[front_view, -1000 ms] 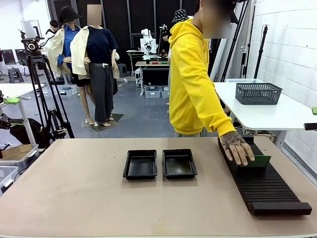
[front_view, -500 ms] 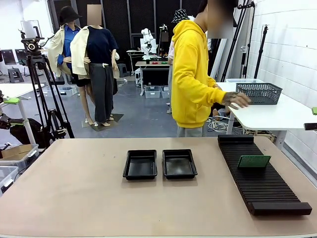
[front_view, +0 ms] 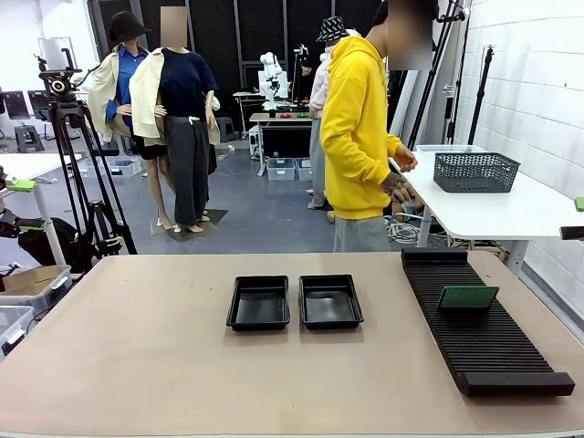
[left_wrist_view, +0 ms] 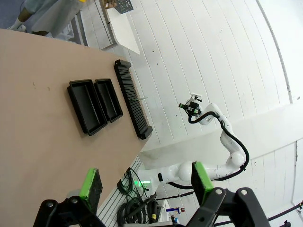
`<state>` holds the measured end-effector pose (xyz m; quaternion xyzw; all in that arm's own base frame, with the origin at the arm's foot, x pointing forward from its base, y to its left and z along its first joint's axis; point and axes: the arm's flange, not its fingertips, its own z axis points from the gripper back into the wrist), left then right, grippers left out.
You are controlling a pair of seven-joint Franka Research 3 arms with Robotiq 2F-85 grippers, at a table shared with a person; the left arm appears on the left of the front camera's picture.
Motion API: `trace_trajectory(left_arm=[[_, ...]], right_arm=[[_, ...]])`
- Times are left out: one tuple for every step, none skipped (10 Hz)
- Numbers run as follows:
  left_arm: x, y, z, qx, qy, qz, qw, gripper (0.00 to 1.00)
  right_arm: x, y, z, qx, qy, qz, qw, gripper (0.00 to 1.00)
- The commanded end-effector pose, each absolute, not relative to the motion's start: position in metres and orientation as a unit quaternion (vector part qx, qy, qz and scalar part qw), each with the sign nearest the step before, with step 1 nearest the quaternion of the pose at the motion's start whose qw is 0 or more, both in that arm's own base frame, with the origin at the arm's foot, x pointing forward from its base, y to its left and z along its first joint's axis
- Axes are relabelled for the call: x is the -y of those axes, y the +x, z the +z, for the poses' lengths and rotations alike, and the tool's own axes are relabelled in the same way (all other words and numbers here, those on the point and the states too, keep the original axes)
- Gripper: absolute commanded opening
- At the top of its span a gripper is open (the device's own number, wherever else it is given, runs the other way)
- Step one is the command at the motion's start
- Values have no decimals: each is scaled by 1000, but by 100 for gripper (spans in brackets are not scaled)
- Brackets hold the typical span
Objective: Inspect and transfer BCBs to ESD trays.
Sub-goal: Pick up the Blank PCB from the PCB Rack and place it in the left ESD tray.
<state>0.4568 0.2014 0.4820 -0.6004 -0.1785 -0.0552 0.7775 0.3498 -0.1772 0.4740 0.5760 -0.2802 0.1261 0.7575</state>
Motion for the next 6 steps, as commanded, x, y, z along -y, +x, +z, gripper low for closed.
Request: trace_trajectory(left_arm=[[-202, 457, 484, 178, -601, -46, 778, 100], [-202, 457, 484, 178, -601, -46, 778, 100], [-202, 457, 484, 178, -601, -46, 778, 100], [-202, 457, 484, 178, -601, -46, 778, 100], [-202, 457, 484, 178, -601, -46, 778, 100], [-202, 457, 484, 178, -601, -46, 778, 100]], right_arm=[[177, 350, 474, 281, 582, 126, 752, 100], [177, 350, 474, 281, 582, 126, 752, 100], [177, 350, 474, 281, 582, 126, 752, 100], [177, 350, 474, 280, 576, 126, 758, 100], [173, 357, 478, 277, 570, 142, 760, 100], [164, 368, 487, 278, 544, 148, 778, 100]])
